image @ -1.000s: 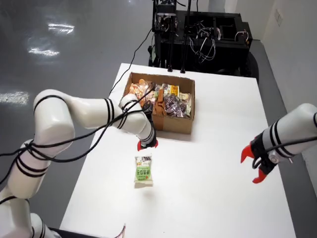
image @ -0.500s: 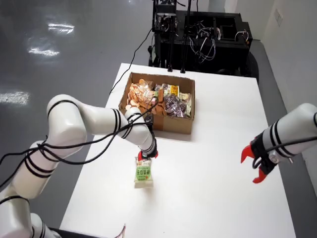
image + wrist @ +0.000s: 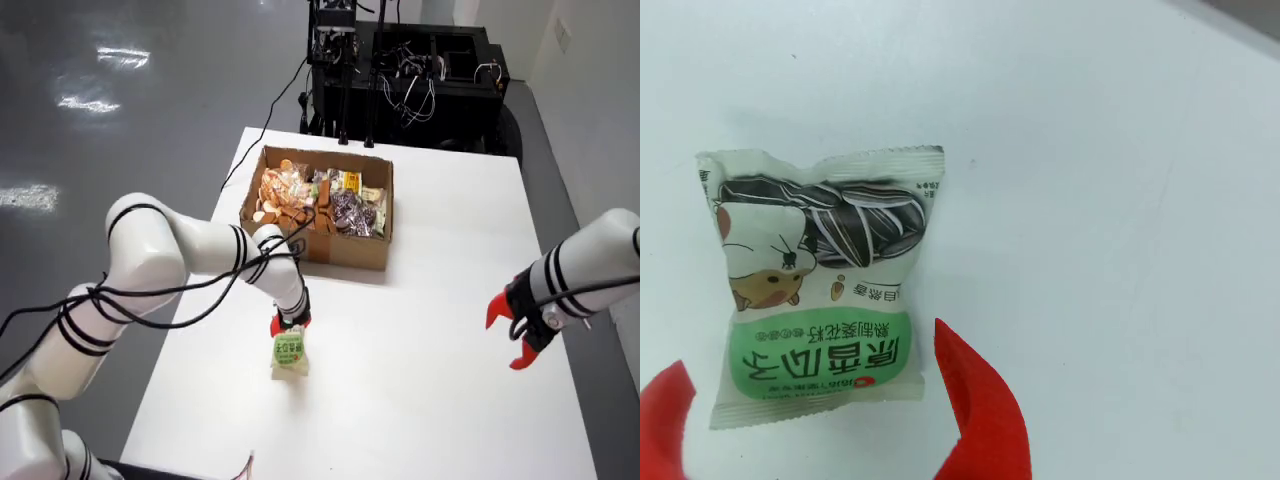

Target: Grasp a snack and put it in the bin.

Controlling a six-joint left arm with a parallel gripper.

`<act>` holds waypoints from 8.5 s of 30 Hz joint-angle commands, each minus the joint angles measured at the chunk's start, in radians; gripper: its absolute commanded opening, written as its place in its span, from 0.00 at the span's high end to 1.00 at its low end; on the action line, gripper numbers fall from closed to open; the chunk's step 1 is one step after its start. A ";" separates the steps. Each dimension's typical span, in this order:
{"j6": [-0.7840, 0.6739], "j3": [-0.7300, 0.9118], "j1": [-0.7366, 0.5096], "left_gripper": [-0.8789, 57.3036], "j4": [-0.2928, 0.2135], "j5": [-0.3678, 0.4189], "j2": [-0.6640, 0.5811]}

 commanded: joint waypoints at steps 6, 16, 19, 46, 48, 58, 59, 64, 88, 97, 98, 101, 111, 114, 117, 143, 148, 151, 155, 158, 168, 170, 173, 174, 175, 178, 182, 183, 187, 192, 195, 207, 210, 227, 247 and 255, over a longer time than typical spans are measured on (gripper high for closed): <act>0.008 -0.012 0.008 0.14 -0.015 -0.013 0.035; 0.038 -0.030 0.012 0.13 -0.021 -0.041 0.078; 0.044 -0.033 0.018 0.13 -0.020 -0.047 0.088; 0.033 -0.006 0.020 0.51 -0.019 -0.132 0.124; 0.022 -0.003 0.011 0.57 -0.018 -0.134 0.123; -0.042 0.001 -0.037 0.71 -0.012 -0.130 0.094; -0.047 0.000 -0.041 0.72 -0.011 -0.127 0.089; -0.065 -0.016 -0.059 0.75 -0.007 -0.106 0.072; -0.156 -0.450 -0.002 0.77 0.015 -0.036 0.093; -0.163 -0.783 0.037 0.77 0.019 0.029 0.263; -0.163 -0.833 0.042 0.77 0.019 0.041 0.289; -0.164 -0.963 0.059 0.77 0.021 0.069 0.358; -0.185 -1.121 0.113 0.77 0.048 0.027 0.437; -0.194 -1.140 0.128 0.77 0.059 -0.012 0.445; -0.198 -1.158 0.140 0.77 0.071 -0.051 0.452; -0.160 -1.387 0.154 0.53 0.079 0.087 0.533; -0.154 -1.460 0.132 0.68 0.081 0.237 0.538; -0.152 -1.499 0.113 0.81 0.082 0.317 0.539; -0.154 -1.549 0.083 0.92 0.089 0.421 0.541; -0.159 -1.586 0.057 0.95 0.102 0.507 0.541; -0.158 -1.631 -0.059 0.99 0.113 0.657 0.520; -0.166 -1.611 -0.084 0.99 0.114 0.671 0.504; -0.177 -1.552 -0.122 0.99 0.114 0.686 0.464; -0.182 -1.521 -0.134 0.99 0.114 0.690 0.444; -0.188 -1.484 -0.146 0.99 0.114 0.692 0.421; -0.217 -1.341 -0.177 0.99 0.113 0.696 0.331; -0.265 -1.155 -0.215 0.99 0.109 0.695 0.214; -0.275 -1.117 -0.226 0.99 0.108 0.694 0.191; -0.314 -0.987 -0.268 0.99 0.089 0.690 0.112; -0.363 -0.848 -0.313 0.99 0.030 0.680 0.031; -0.380 -0.787 -0.334 0.99 -0.018 0.673 -0.004; -0.413 -0.659 -0.401 0.99 -0.103 0.661 -0.081; -0.420 -0.655 -0.410 0.99 -0.106 0.660 -0.086; -0.515 -0.667 -0.398 0.99 -0.110 0.658 -0.100; -0.475 -0.680 -0.358 0.99 -0.110 0.655 -0.095; -0.500 -0.714 -0.337 0.99 -0.109 0.654 -0.074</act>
